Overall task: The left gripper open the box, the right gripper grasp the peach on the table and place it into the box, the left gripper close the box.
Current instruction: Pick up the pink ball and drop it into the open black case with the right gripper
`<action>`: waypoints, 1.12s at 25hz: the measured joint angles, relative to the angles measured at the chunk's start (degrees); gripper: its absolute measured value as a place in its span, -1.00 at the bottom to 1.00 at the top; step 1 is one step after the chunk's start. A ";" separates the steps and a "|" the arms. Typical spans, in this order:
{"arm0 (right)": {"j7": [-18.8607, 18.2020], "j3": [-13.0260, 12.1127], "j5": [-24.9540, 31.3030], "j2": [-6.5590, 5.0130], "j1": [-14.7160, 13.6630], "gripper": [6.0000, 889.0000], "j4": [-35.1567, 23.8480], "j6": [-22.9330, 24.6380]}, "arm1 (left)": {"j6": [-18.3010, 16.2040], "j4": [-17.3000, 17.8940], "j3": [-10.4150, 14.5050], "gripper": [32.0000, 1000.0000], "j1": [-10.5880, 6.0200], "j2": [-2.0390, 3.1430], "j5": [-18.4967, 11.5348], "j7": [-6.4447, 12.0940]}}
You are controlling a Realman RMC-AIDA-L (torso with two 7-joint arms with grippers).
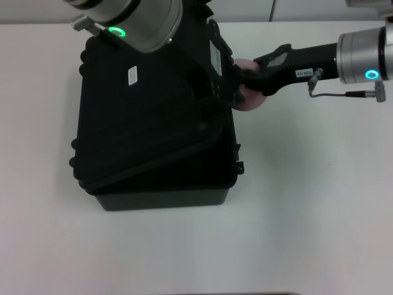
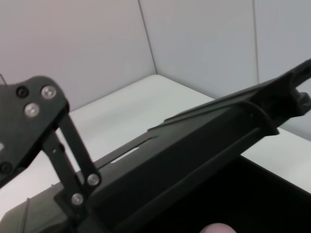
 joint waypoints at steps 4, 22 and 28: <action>-4.68 1.89 0.08 0.25 1.65 -0.90 3.62 -0.85 | -0.01 -0.15 -0.93 -0.31 -0.15 0.00 -0.42 0.20; -20.37 2.03 0.34 0.92 8.30 -0.91 16.28 -8.73 | 0.08 0.00 -1.20 -0.31 -0.39 -0.02 -0.68 0.36; -23.49 1.49 3.00 0.94 8.78 -0.88 17.71 -8.87 | 0.10 -0.03 -1.20 -0.31 -0.51 0.02 -0.69 0.52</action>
